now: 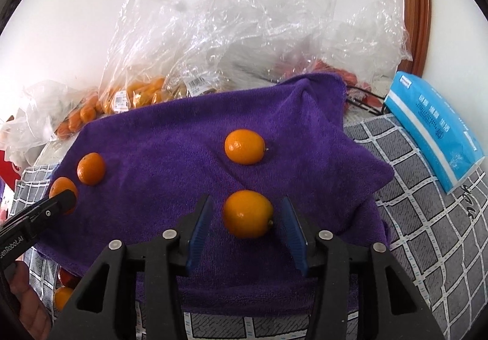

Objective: Organize fruits
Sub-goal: 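Lower the orange onto the towel and open the right tool while the left tool releases the mandarin, then withdraw both open tools from the towel toward the loose fruit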

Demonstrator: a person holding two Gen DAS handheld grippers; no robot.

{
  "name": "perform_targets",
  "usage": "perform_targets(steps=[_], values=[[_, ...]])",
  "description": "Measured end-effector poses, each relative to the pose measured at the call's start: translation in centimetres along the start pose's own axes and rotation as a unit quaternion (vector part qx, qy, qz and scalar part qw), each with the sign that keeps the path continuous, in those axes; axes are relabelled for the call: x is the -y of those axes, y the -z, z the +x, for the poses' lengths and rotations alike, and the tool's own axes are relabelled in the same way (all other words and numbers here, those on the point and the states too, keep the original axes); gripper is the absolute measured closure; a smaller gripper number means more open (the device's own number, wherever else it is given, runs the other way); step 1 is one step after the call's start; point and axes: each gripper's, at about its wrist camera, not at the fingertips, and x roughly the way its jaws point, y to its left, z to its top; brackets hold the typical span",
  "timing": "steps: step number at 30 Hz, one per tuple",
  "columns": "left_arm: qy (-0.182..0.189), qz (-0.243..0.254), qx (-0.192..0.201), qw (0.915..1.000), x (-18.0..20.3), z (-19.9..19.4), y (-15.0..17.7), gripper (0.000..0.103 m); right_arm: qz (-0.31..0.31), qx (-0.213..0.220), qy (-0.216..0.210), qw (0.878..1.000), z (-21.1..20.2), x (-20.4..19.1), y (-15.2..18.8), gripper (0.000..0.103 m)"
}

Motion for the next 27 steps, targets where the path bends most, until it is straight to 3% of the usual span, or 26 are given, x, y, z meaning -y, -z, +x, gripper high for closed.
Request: perform_targets(steps=[4,9,14,19,24,27], values=[[0.001,0.000,0.000,1.0000,0.0,0.0,0.0,0.064,-0.001,0.011,0.008,1.000,-0.4,-0.1,0.0,0.048],[0.019,-0.009,0.008,0.9997,-0.1,-0.4,0.0,0.057,-0.004,0.018,0.013,1.000,-1.0,0.0,0.0,0.048],[0.014,-0.010,0.014,0.9998,0.0,-0.7,-0.1,0.055,0.001,0.030,0.019,0.999,-1.5,0.0,0.0,0.047],[0.006,-0.025,0.035,0.9991,-0.4,-1.4,-0.2,0.055,-0.001,0.045,0.013,0.999,-2.5,-0.2,0.1,0.048],[-0.004,-0.027,0.071,0.9971,-0.5,-2.6,-0.2,0.055,-0.020,0.058,0.036,0.997,-3.6,-0.7,-0.1,0.048],[-0.010,-0.022,0.083,0.9963,-0.4,-3.0,-0.2,0.055,0.005,0.075,0.029,0.997,-5.2,0.0,-0.3,0.048]])
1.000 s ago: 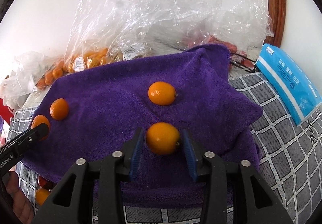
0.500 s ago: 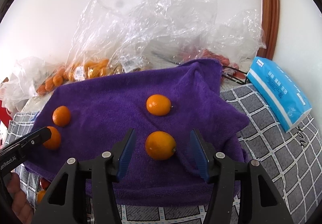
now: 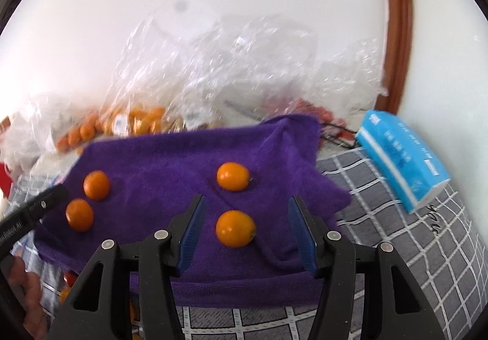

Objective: Organize fruits
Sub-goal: 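Withdraw both open tools from the towel toward the loose fruit, then grasp a smooth orange with the right tool while the left tool grasps another orange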

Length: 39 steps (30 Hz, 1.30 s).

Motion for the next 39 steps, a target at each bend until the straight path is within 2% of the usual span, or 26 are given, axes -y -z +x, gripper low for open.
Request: perform_targets(steps=[4,7,11,13,17,22,24,26,29,32,39], values=[[0.007,-0.002,0.001,1.0000,0.0,-0.1,-0.2,0.055,0.022,-0.029,-0.028,0.999,-1.5,0.5,0.0,0.048],[0.005,0.000,-0.008,1.0000,-0.1,-0.4,-0.5,0.055,0.019,-0.032,-0.036,0.999,-2.9,0.1,0.8,0.048],[0.013,-0.013,-0.008,0.9998,-0.4,-1.6,-1.4,0.055,0.011,-0.048,-0.055,0.997,-4.3,-1.0,2.7,0.048],[0.034,-0.018,-0.009,0.9992,-0.4,-2.6,-2.0,0.055,0.009,-0.056,-0.060,0.997,-4.8,-1.7,4.0,0.048],[0.024,-0.003,-0.010,0.9997,-0.1,-4.9,-2.0,0.054,-0.009,-0.079,-0.057,0.995,-5.2,-2.9,6.1,0.048],[0.016,0.022,-0.040,0.9988,-1.1,-7.1,-0.2,0.054,-0.019,-0.109,-0.045,0.993,-4.8,-3.3,8.9,0.048],[0.021,0.029,-0.059,0.9976,-1.7,-7.7,0.8,0.054,-0.013,-0.120,-0.056,0.991,-4.4,-3.3,9.7,0.049],[0.024,0.030,-0.078,0.9962,-2.1,-7.8,1.7,0.054,-0.019,-0.135,-0.055,0.989,-4.0,-3.6,10.1,0.055],[0.041,0.027,-0.107,0.9930,-2.1,-7.7,3.0,0.054,-0.027,-0.136,-0.053,0.989,-3.8,-3.7,10.1,0.070],[0.054,0.026,-0.130,0.9898,-1.4,-7.1,4.2,0.054,-0.027,-0.130,-0.056,0.990,-4.2,-3.4,10.1,0.070],[0.076,0.035,-0.169,0.9820,2.0,-4.9,6.3,0.055,-0.037,-0.094,-0.028,0.995,-5.5,-1.1,9.4,0.070]])
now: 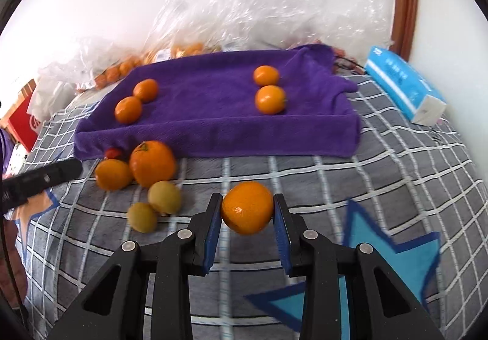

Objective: Organize fruits
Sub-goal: 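Grasp a smooth orange with the right tool while the left tool grasps another orange, then carry the orange onto the purple towel with the right tool while the left tool carries its orange there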

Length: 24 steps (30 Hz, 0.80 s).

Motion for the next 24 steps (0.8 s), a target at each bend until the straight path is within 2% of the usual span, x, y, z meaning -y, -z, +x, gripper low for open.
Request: perform_targets(steps=[3,5,7,12,16,19,21,23,24], values=[[-0.010,-0.012,-0.003,0.9999,0.6,1.3,0.2,0.055,-0.001,0.012,0.013,1.000,-0.4,1.0,0.0,0.070],[-0.016,-0.023,-0.002,0.9996,0.6,1.7,0.1,0.064,0.004,0.021,0.013,1.000,-0.6,1.7,0.2,0.070],[-0.017,-0.038,-0.001,0.9991,0.4,2.1,0.1,0.069,0.013,0.022,-0.001,1.000,-0.7,2.0,0.2,0.070],[-0.019,-0.044,-0.003,0.9989,-0.4,0.9,0.3,0.069,0.017,0.032,-0.020,0.999,-0.9,2.1,0.3,0.070],[-0.055,-0.035,-0.011,0.9978,-1.3,-0.6,1.1,0.069,0.025,0.040,-0.026,0.999,-1.1,2.3,0.3,0.070],[-0.042,-0.028,-0.020,0.9985,-1.8,-0.5,1.7,0.069,0.028,0.039,-0.029,0.998,-1.1,2.4,0.3,0.070],[-0.049,-0.016,-0.019,0.9985,-1.6,-0.2,1.7,0.063,0.028,0.038,-0.029,0.998,-1.1,2.3,0.2,0.070],[-0.059,-0.003,-0.005,0.9982,-1.3,0.2,1.5,0.051,0.026,0.037,-0.029,0.999,-1.0,2.2,0.2,0.070],[-0.064,0.003,0.000,0.9980,-1.1,0.4,1.5,0.051,0.026,0.037,-0.027,0.999,-1.0,2.2,0.2,0.070]])
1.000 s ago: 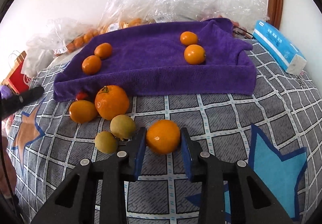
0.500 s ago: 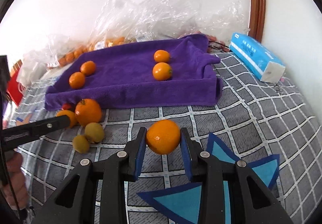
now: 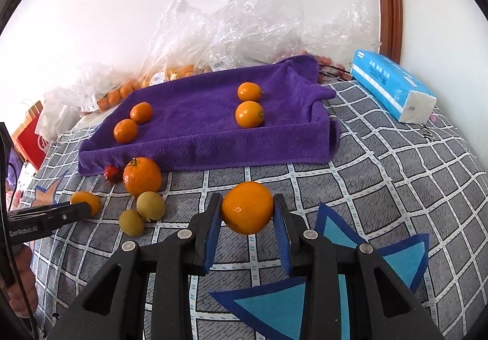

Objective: Organize fruits
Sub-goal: 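Carry the orange onto the purple towel with the right tool while the left tool carries its orange there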

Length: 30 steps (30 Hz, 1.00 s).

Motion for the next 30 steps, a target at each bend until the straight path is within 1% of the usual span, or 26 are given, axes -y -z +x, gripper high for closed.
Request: perform_targets(steps=[1,2,4,5,7,9,10,12,15,18,30], values=[[-0.004,0.005,0.005,1.0000,0.2,0.1,0.0,0.051,0.000,0.001,0.000,1.000,0.0,0.0,0.0,0.070],[-0.010,0.013,0.011,0.9998,0.4,0.2,0.1,0.055,0.001,0.002,-0.001,1.000,-0.1,0.0,0.0,0.070],[-0.025,0.026,0.019,0.9992,0.7,0.2,0.5,0.067,0.004,0.004,-0.002,1.000,-0.2,0.1,0.0,0.070],[-0.020,0.026,0.021,0.9992,0.6,0.0,0.5,0.069,0.005,0.004,-0.002,1.000,-0.2,0.2,0.0,0.070],[0.016,0.011,0.024,0.9995,-0.1,-0.3,0.6,0.069,0.007,0.003,-0.001,1.000,-0.2,0.3,0.1,0.070],[0.049,-0.008,0.037,0.9981,-1.0,-0.8,0.6,0.069,0.007,0.004,-0.001,1.000,-0.2,0.2,0.1,0.070],[0.058,-0.013,0.045,0.9972,-1.3,-1.0,0.6,0.069,0.007,0.004,0.000,1.000,-0.2,0.2,0.1,0.070],[0.061,-0.014,0.053,0.9966,-1.2,-1.2,0.7,0.069,0.005,0.004,0.002,1.000,-0.2,0.1,0.1,0.070],[0.067,0.003,0.052,0.9964,-0.4,-1.2,0.8,0.069,0.004,0.003,0.006,1.000,-0.1,0.0,0.1,0.070],[0.073,0.013,0.059,0.9955,-0.1,-1.5,0.9,0.069,0.005,0.004,0.004,1.000,-0.2,0.1,0.0,0.070],[0.075,0.018,0.070,0.9945,0.1,-2.0,1.0,0.069,0.004,0.004,0.001,1.000,-0.2,-0.1,0.0,0.070]])
